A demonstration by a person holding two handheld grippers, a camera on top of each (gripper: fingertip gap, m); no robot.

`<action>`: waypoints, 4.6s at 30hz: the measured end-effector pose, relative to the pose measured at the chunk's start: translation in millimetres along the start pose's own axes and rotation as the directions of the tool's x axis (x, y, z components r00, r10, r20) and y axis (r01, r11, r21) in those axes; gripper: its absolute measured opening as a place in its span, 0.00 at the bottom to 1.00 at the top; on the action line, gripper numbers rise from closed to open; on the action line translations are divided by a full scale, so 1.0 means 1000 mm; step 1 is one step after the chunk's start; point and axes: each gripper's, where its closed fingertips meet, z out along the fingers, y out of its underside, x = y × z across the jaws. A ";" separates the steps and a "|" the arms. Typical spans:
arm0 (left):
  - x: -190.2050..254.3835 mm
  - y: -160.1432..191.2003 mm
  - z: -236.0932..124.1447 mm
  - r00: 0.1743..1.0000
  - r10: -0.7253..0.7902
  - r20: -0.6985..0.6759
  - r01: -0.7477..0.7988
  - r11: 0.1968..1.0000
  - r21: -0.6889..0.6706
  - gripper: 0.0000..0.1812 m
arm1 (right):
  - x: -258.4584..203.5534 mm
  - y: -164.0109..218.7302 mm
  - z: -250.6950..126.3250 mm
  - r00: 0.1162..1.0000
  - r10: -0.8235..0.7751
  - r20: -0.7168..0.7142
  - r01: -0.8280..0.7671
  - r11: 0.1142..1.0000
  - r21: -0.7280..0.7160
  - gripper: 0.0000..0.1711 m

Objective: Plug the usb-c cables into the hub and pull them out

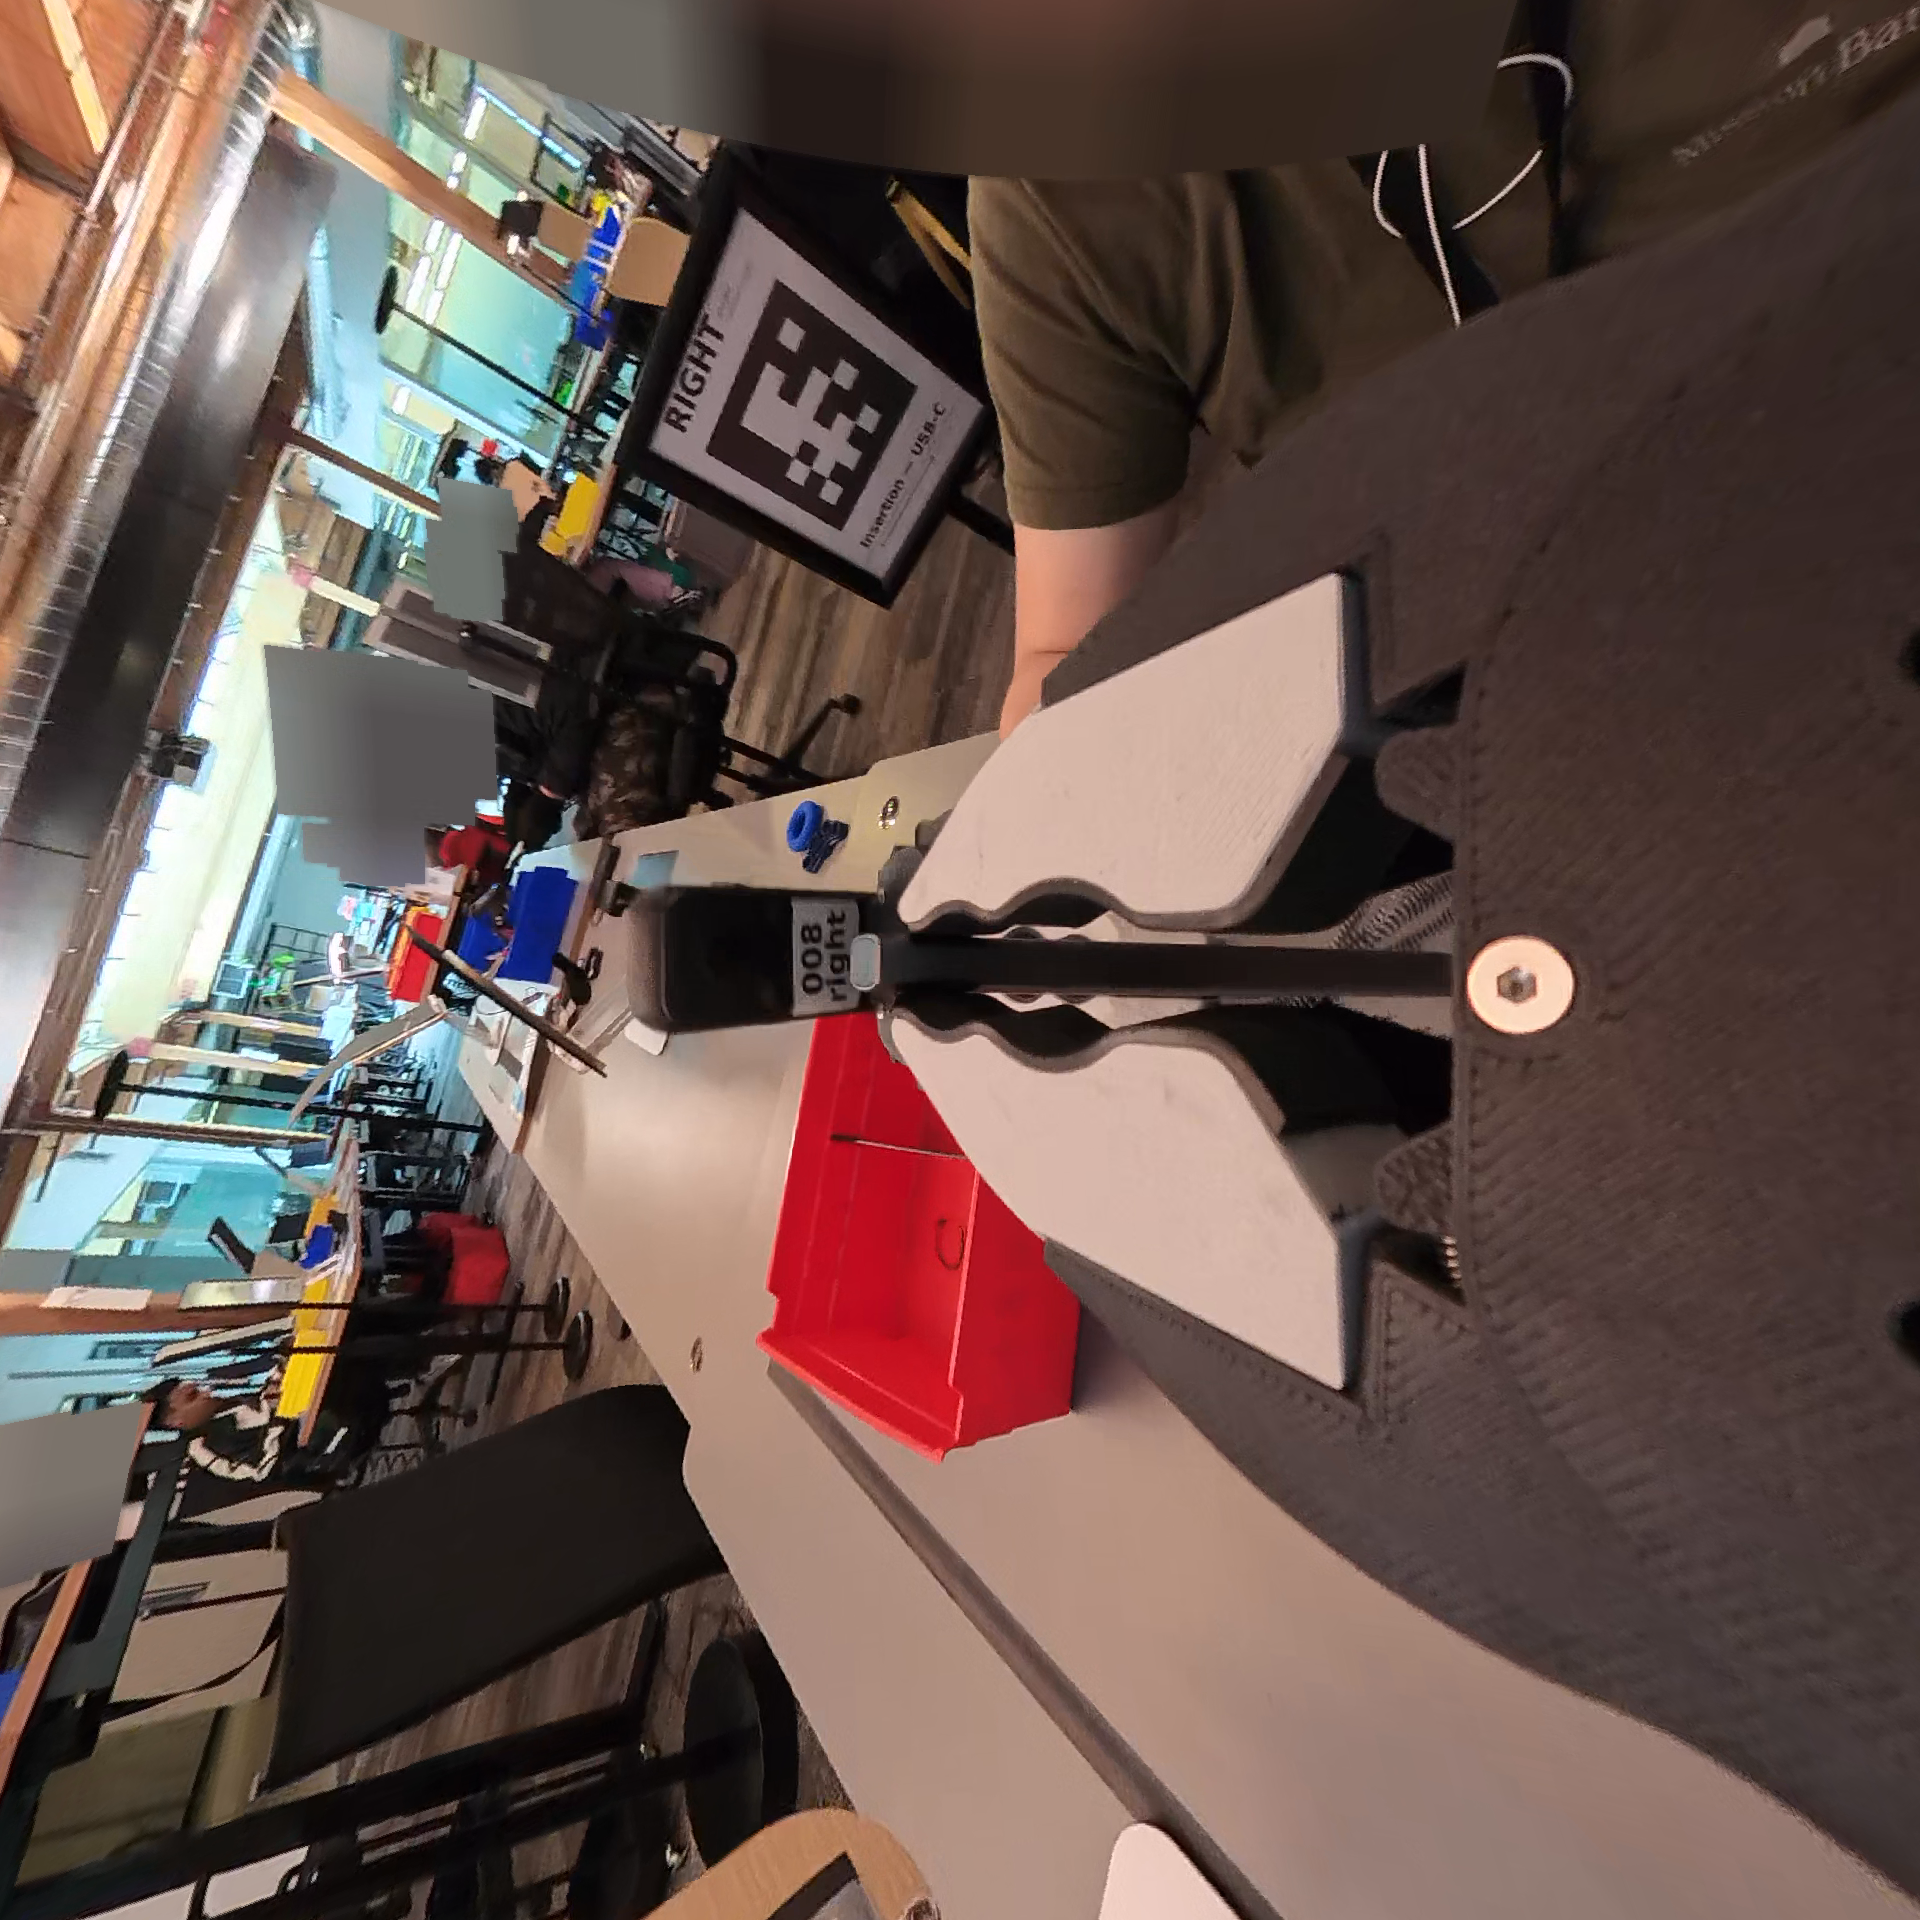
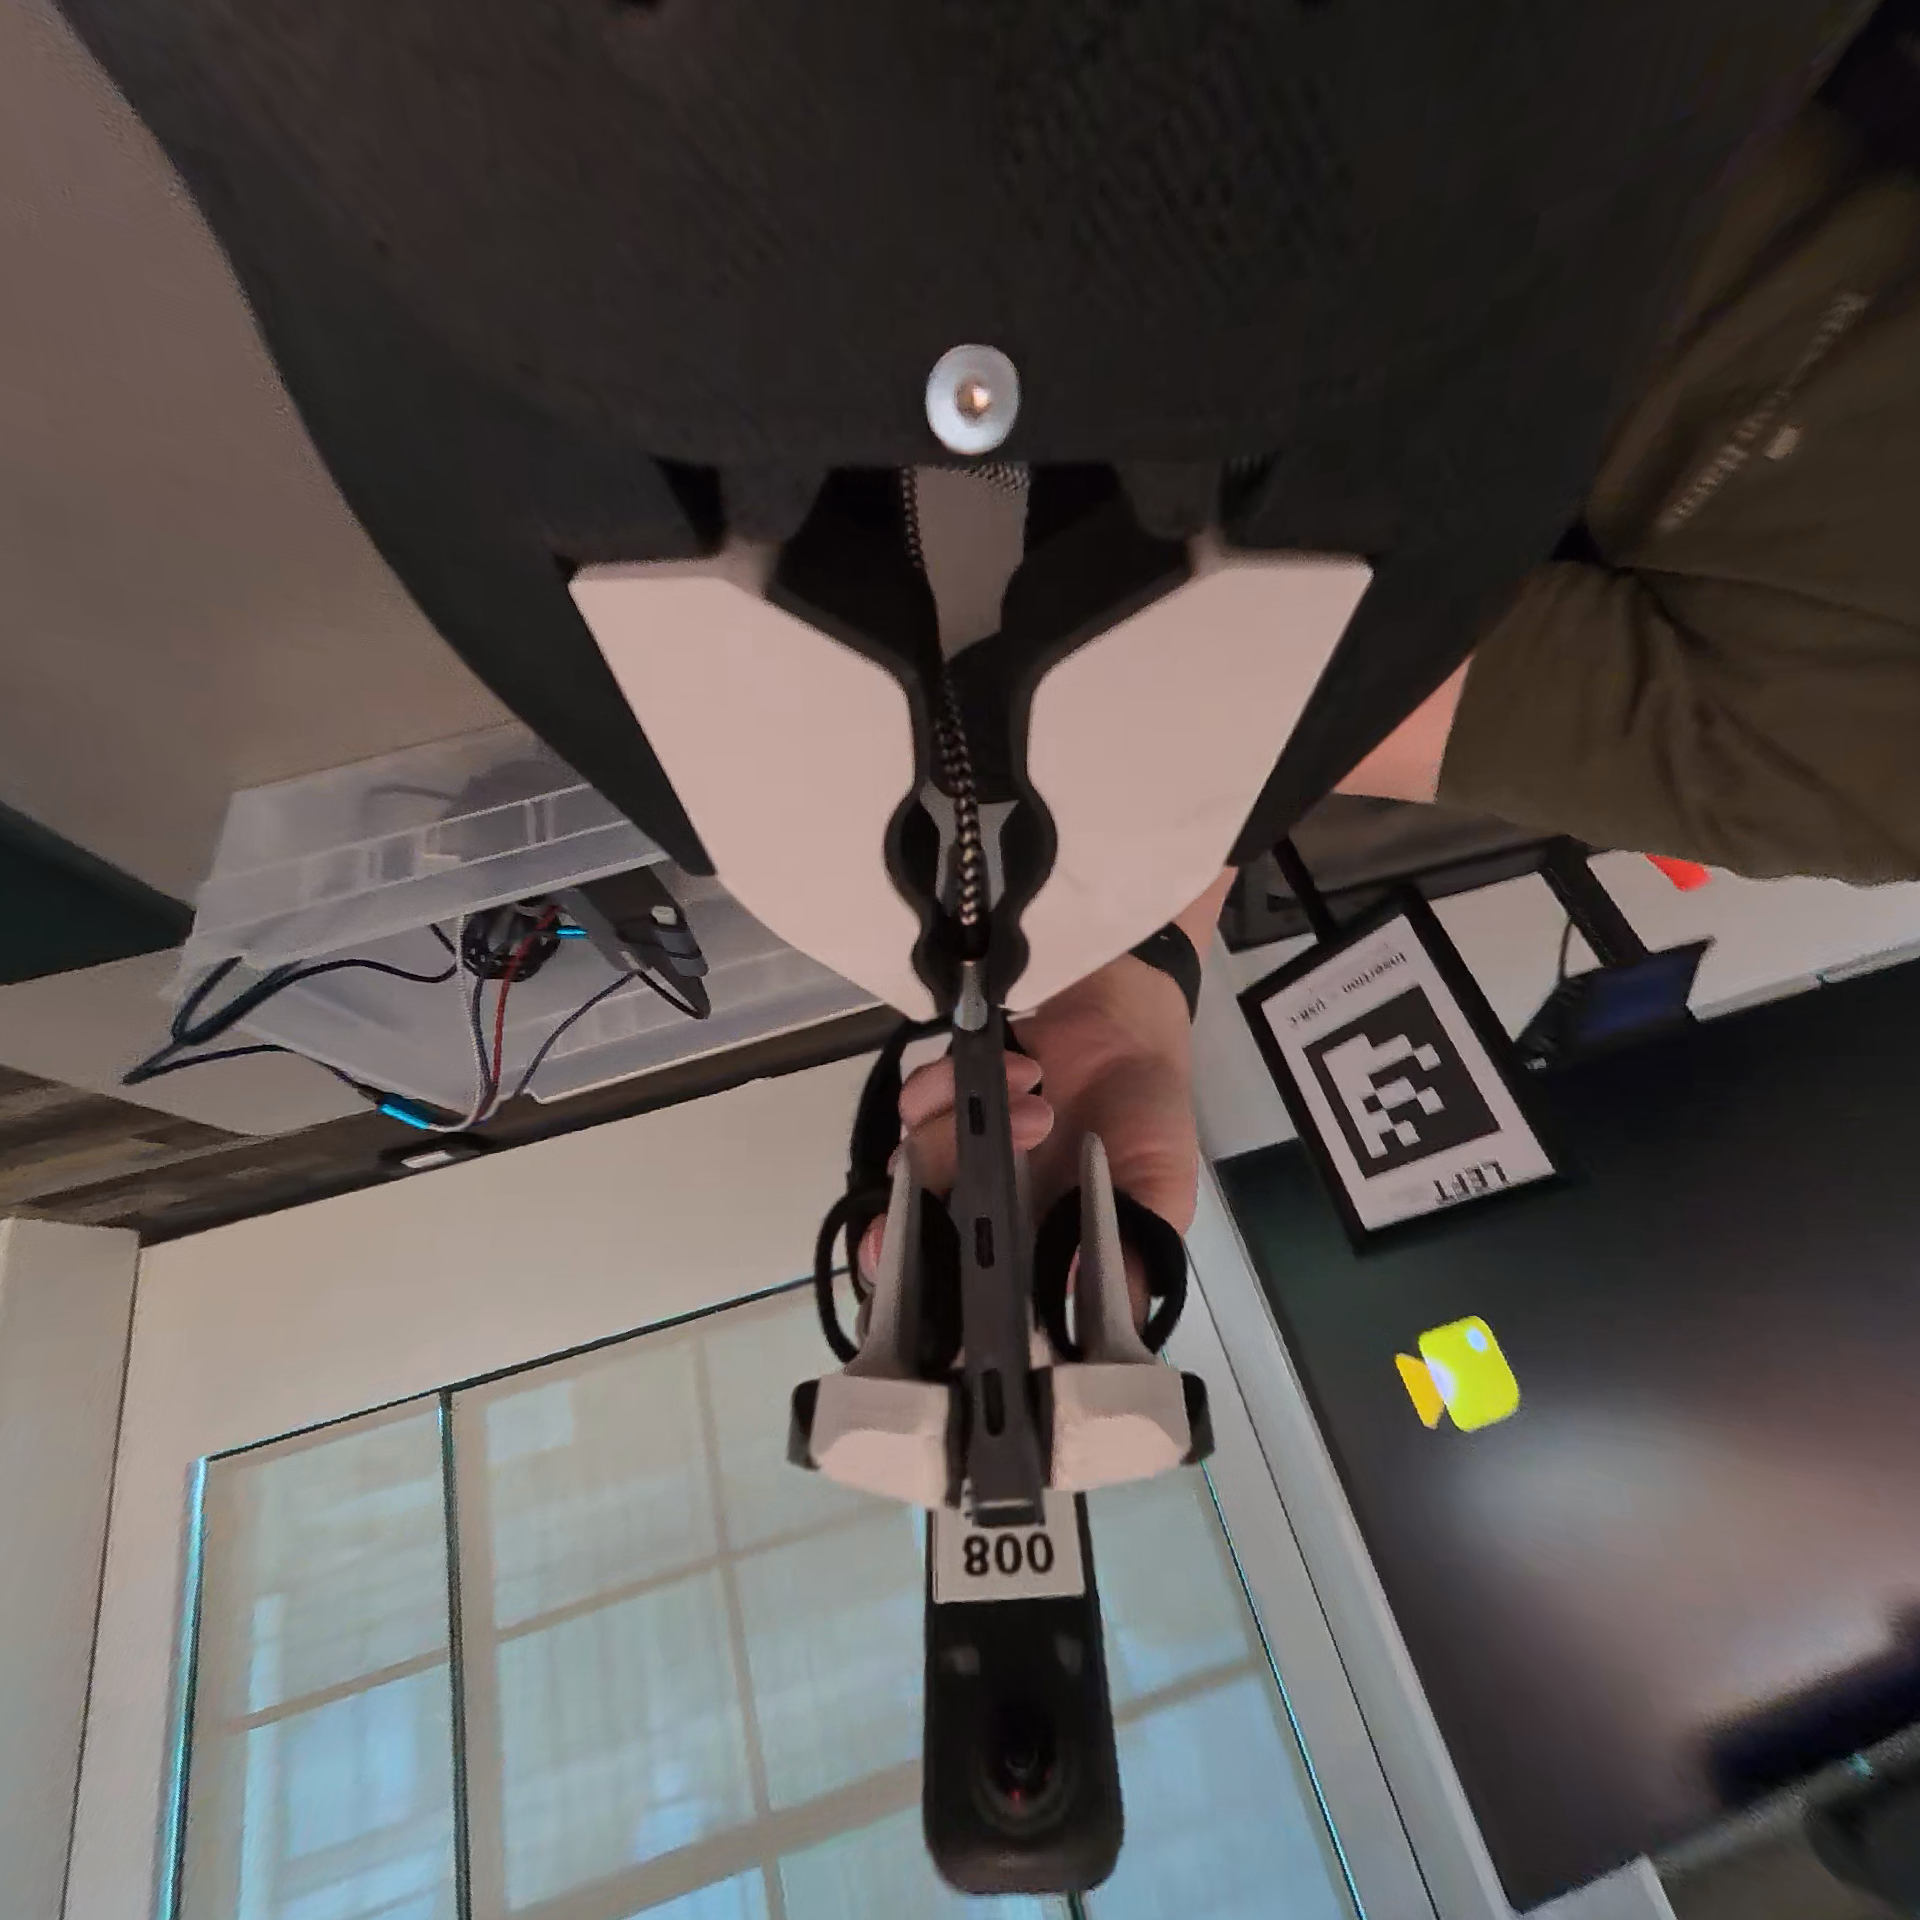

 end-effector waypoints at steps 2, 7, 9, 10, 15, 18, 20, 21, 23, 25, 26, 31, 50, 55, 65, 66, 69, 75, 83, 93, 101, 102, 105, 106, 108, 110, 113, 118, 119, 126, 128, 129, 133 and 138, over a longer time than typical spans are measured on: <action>-0.002 0.000 -0.001 1.000 -0.012 0.002 0.012 1.000 0.008 0.05 | 0.002 -0.001 -0.002 1.000 0.012 -0.002 -0.012 1.000 0.004 0.04; -0.007 0.004 -0.003 0.994 -0.112 -0.018 0.112 0.994 -0.005 0.17 | 0.002 -0.017 -0.013 0.999 -0.034 -0.025 0.035 0.998 0.048 0.04; -0.011 0.011 -0.003 0.992 -0.126 -0.019 0.126 0.991 -0.042 0.19 | 0.003 -0.024 -0.018 0.999 -0.024 -0.031 0.026 0.997 0.075 0.04; -0.012 0.014 -0.002 0.991 -0.133 -0.034 0.131 0.990 -0.054 0.18 | 0.004 -0.025 -0.020 0.999 -0.023 -0.036 0.025 0.997 0.073 0.04; -0.011 0.039 0.012 0.988 -0.136 -0.068 0.121 0.973 -0.197 0.11 | 0.009 -0.025 -0.022 0.999 -0.001 -0.040 0.004 0.997 0.078 0.04; -0.012 0.039 0.012 0.993 -0.105 -0.056 0.092 0.976 -0.197 0.06 | 0.011 -0.024 -0.023 0.999 0.014 -0.038 -0.011 0.997 0.075 0.04; -0.012 0.042 0.010 0.994 -0.092 -0.053 0.077 0.971 -0.225 0.05 | 0.010 -0.021 -0.022 1.000 0.007 -0.028 -0.005 0.999 0.049 0.04; -0.011 0.044 0.009 0.995 -0.084 -0.048 0.070 0.968 -0.240 0.05 | 0.010 -0.020 -0.021 1.000 0.001 -0.027 0.000 1.000 0.030 0.04; -0.010 0.047 0.007 0.997 -0.067 -0.032 0.056 0.961 -0.271 0.05 | 0.009 -0.017 -0.020 1.000 0.000 -0.020 0.000 1.000 -0.007 0.04; -0.007 0.044 0.007 0.998 -0.056 -0.023 0.048 0.962 -0.267 0.05 | 0.006 -0.020 -0.020 1.000 0.017 -0.002 -0.017 1.000 0.004 0.04; -0.006 0.043 0.007 0.998 -0.052 -0.022 0.044 0.963 -0.267 0.05 | 0.004 -0.021 -0.021 1.000 0.029 0.010 -0.029 1.000 0.004 0.04; -0.002 0.043 0.006 0.998 -0.059 -0.014 0.053 0.959 -0.277 0.05 | 0.001 -0.021 -0.020 1.000 0.016 -0.005 -0.016 0.999 -0.028 0.04; 0.007 0.042 -0.003 0.998 -0.040 0.038 0.050 0.946 -0.320 0.05 | -0.009 -0.020 -0.022 0.999 0.038 0.017 -0.036 0.994 -0.100 0.05; -0.007 -0.021 -0.141 0.977 -0.066 0.201 0.042 0.992 0.123 0.05 | 0.021 -0.089 -0.112 0.991 0.038 -0.131 -0.021 0.991 0.130 0.04; 0.031 -0.022 -0.158 0.987 0.034 0.154 -0.054 0.991 0.124 0.05 | 0.021 -0.109 -0.242 0.749 -0.254 -0.612 0.182 0.967 -0.179 0.04; 0.032 -0.020 -0.150 0.990 0.032 0.137 -0.047 0.994 0.102 0.05 | 0.027 -0.103 -0.254 0.722 -0.238 -0.649 0.140 0.970 -0.201 0.04; 0.032 -0.014 -0.127 0.993 0.033 0.111 -0.037 0.999 0.037 0.05 | 0.056 -0.078 -0.278 0.654 -0.173 -0.736 -0.017 0.970 -0.244 0.04; 0.032 -0.006 -0.095 0.995 0.041 0.089 -0.037 0.998 -0.049 0.05 | 0.106 -0.032 -0.279 0.684 0.044 -0.728 -0.254 0.950 -0.181 0.04; 0.032 0.001 -0.075 0.997 0.037 0.062 -0.030 0.994 -0.102 0.05 | 0.110 0.073 -0.350 0.556 0.105 -0.824 -0.657 0.663 -0.358 0.05; 0.028 0.012 -0.035 1.000 0.017 0.019 -0.013 0.987 -0.160 0.05 | 0.118 0.017 -0.351 0.491 -0.240 -0.837 -0.423 0.775 -0.470 0.24; 0.019 0.022 0.007 1.000 0.004 0.008 -0.002 0.982 -0.186 0.05 | 0.027 -0.063 -0.154 0.728 -0.548 -0.412 0.327 0.805 -0.495 0.35; 0.017 0.023 0.010 1.000 -0.002 0.009 0.003 0.983 -0.185 0.05 | 0.007 -0.060 -0.124 0.791 -0.523 -0.317 0.366 0.820 -0.440 0.33; 0.016 0.027 0.018 1.000 -0.023 -0.004 0.022 0.982 -0.189 0.05 | -0.020 -0.034 -0.064 0.891 -0.428 -0.148 0.347 0.855 -0.386 0.32; 0.016 0.028 0.020 1.000 -0.026 -0.006 0.024 0.980 -0.196 0.05 | -0.021 -0.022 -0.052 0.908 -0.402 -0.117 0.326 0.855 -0.404 0.32; 0.015 0.033 0.023 1.000 -0.021 -0.006 0.019 0.976 -0.218 0.05 | -0.016 -0.004 -0.036 0.921 -0.377 -0.099 0.298 0.845 -0.443 0.25; 0.017 0.036 0.026 1.000 -0.010 -0.015 0.007 0.972 -0.233 0.05 | -0.012 0.003 -0.032 0.929 -0.361 -0.083 0.288 0.844 -0.452 0.09; 0.021 0.031 0.025 0.999 -0.023 -0.035 0.015 0.980 -0.196 0.12 | -0.009 -0.013 -0.041 0.941 -0.324 -0.095 0.263 0.881 -0.393 0.07; 0.004 0.026 0.012 0.998 -0.026 0.053 0.035 0.983 -0.178 0.18 | 0.037 -0.067 -0.121 0.736 -0.555 -0.387 0.384 0.814 -0.436 0.06; 0.002 0.027 0.010 0.998 -0.033 0.062 0.044 0.983 -0.178 0.18 | 0.049 -0.077 -0.146 0.668 -0.598 -0.443 0.401 0.791 -0.462 0.06; -0.003 0.029 0.000 0.996 -0.071 0.056 0.080 0.979 -0.186 0.16 | 0.132 -0.045 -0.276 0.582 -0.597 -0.553 0.296 0.788 -0.539 0.06; -0.004 0.030 -0.002 0.996 -0.070 0.063 0.081 0.977 -0.196 0.16 | 0.161 -0.008 -0.305 0.561 -0.610 -0.559 0.127 0.731 -0.670 0.07; -0.005 0.031 -0.003 0.995 -0.068 0.067 0.080 0.977 -0.199 0.16 | 0.171 0.008 -0.316 0.555 -0.622 -0.552 0.056 0.690 -0.721 0.07; -0.008 0.029 -0.007 0.995 -0.070 0.078 0.083 0.978 -0.190 0.15 | 0.190 0.059 -0.336 0.606 -0.615 -0.504 -0.137 0.544 -0.828 0.07; -0.011 0.029 -0.010 0.993 -0.082 0.082 0.096 0.978 -0.186 0.15 | 0.211 0.056 -0.359 0.474 -0.669 -0.572 -0.252 0.520 -0.816 0.16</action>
